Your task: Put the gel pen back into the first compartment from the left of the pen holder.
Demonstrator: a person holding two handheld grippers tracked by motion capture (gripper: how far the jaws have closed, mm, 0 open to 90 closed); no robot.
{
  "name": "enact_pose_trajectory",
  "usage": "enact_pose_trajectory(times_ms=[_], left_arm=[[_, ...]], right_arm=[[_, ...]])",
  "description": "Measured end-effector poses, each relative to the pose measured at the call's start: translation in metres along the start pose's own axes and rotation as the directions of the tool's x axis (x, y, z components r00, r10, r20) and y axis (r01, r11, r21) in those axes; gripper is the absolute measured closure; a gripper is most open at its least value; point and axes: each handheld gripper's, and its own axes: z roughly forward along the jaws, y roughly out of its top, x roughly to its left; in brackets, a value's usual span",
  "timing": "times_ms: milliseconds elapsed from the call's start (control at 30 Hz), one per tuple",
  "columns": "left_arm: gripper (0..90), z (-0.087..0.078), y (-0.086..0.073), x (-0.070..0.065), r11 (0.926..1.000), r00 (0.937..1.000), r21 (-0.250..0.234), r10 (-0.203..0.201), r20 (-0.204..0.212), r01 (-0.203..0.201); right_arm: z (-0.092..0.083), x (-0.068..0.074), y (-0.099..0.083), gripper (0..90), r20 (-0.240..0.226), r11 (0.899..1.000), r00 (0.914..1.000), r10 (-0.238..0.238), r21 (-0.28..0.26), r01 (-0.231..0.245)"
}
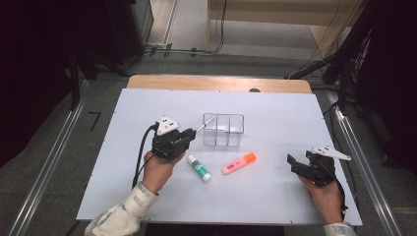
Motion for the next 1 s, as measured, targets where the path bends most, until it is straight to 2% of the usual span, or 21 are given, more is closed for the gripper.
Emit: enact_pose_trajectory(times_ms=[567,700,767,1000], left_arm=[[79.6,0.0052,0.0077,-0.0022,0.9997,1.0000,-0.022,-0.009,-0.001,0.009],[71.4,0.0060,0.0090,-0.0018,0.9996,0.9999,-0.025,-0.014,0.005,0.014],[70.5,0.0063,0.0091,-0.0017,0.9996,0.9999,-0.025,-0.013,0.000,0.013],[58.9,0.0073,0.0092,-0.0009,0.9995,0.9999,-0.027,-0.017,0.002,0.017]], right_arm=[[0.0001,0.0000,0.0000,25.1,-0.003,1.000,1.0000,-0.002,0.000,0.002],[0.0001,0.0000,0.0000,25.2,-0.002,1.000,1.0000,0.000,0.001,0.000],[0.0001,-0.0001,0.0001,25.2,-0.003,1.000,1.0000,0.001,0.001,-0.001],[0.0002,0.0000,0.0001,25.2,-0.002,1.000,1.0000,0.002,0.002,-0.002]])
